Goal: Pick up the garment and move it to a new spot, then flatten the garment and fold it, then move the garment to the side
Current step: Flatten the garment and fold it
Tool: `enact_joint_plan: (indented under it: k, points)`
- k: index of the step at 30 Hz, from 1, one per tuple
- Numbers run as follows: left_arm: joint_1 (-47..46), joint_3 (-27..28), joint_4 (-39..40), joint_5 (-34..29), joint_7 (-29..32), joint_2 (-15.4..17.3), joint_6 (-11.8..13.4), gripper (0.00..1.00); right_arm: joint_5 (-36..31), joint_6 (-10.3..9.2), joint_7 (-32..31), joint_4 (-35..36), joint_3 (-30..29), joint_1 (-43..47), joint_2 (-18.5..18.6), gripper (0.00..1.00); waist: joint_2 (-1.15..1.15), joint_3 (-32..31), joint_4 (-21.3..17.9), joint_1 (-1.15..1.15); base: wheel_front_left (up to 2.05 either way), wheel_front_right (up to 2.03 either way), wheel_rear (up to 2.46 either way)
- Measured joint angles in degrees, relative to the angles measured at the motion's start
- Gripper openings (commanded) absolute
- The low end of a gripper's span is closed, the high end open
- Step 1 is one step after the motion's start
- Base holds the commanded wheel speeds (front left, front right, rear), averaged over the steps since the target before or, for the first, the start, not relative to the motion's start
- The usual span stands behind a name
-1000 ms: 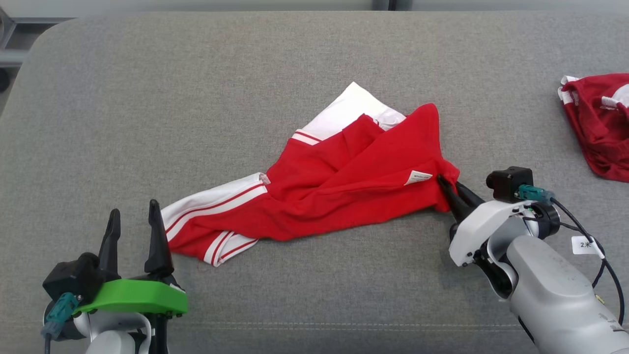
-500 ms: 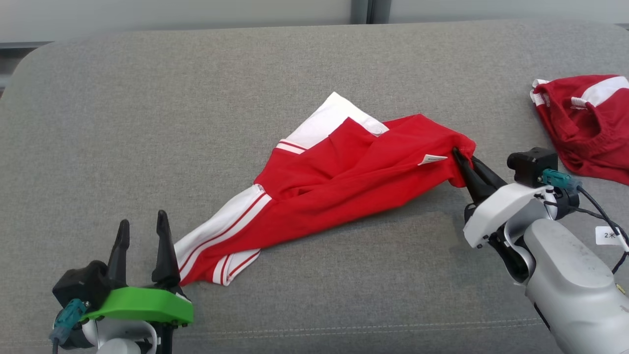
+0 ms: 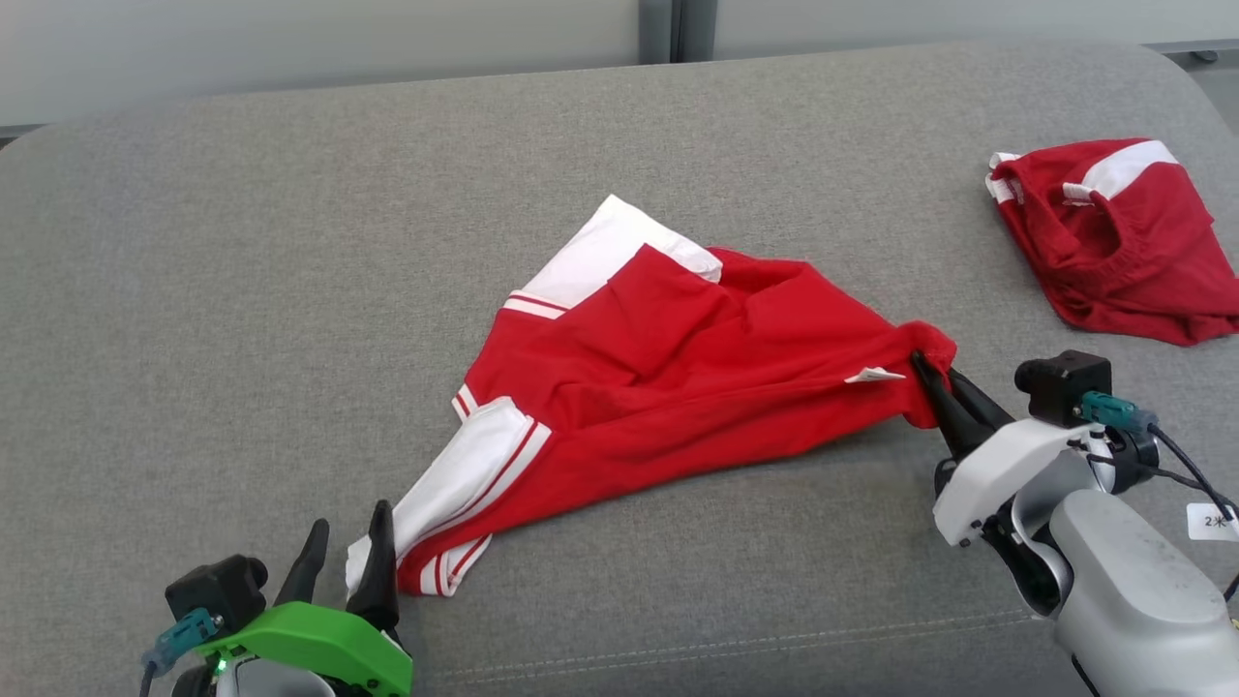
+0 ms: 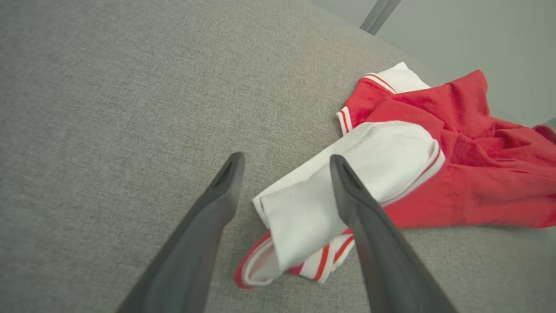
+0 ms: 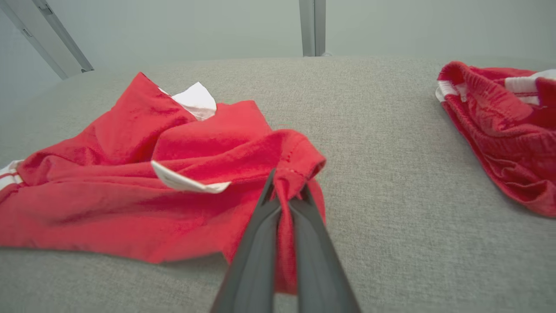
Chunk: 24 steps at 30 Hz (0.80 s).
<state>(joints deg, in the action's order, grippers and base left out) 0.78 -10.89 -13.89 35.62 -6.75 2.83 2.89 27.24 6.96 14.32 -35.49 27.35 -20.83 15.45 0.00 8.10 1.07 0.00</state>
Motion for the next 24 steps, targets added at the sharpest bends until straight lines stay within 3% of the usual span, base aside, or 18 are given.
enact_joint_plan:
  k: [9, 16, 21, 24]
  points:
    - [-0.26, 1.49, 2.02, 1.35, 0.62, 0.01, -0.92, 1.00, -1.81, -1.08, 0.01, -4.12, -0.56, 6.12, 4.36, 0.00, 0.00, -0.18, -0.70, 0.00, 0.00, 0.00, 0.00]
    - [-0.24, -4.08, 1.37, 1.32, 5.00, 0.00, -3.41, 1.00, -0.93, -1.07, 0.01, -4.00, -1.45, 6.29, 3.67, 0.00, 0.00, -0.39, -0.97, 0.00, 0.00, 0.00, 0.00]
    - [-0.21, -5.10, 3.04, 1.23, 6.53, 0.02, -3.94, 1.00, -0.93, -1.05, 0.01, -3.44, -1.78, 6.26, 3.30, 0.00, 0.00, -0.30, -1.08, 0.00, 0.00, 0.00, 0.00]
    - [-0.16, -6.35, 4.80, 1.32, 7.88, 0.25, -5.69, 1.00, -0.93, -1.05, 0.01, -3.04, -2.36, 6.23, 3.30, 0.00, 0.00, -0.06, -0.80, 0.00, 0.00, 0.00, 0.00]
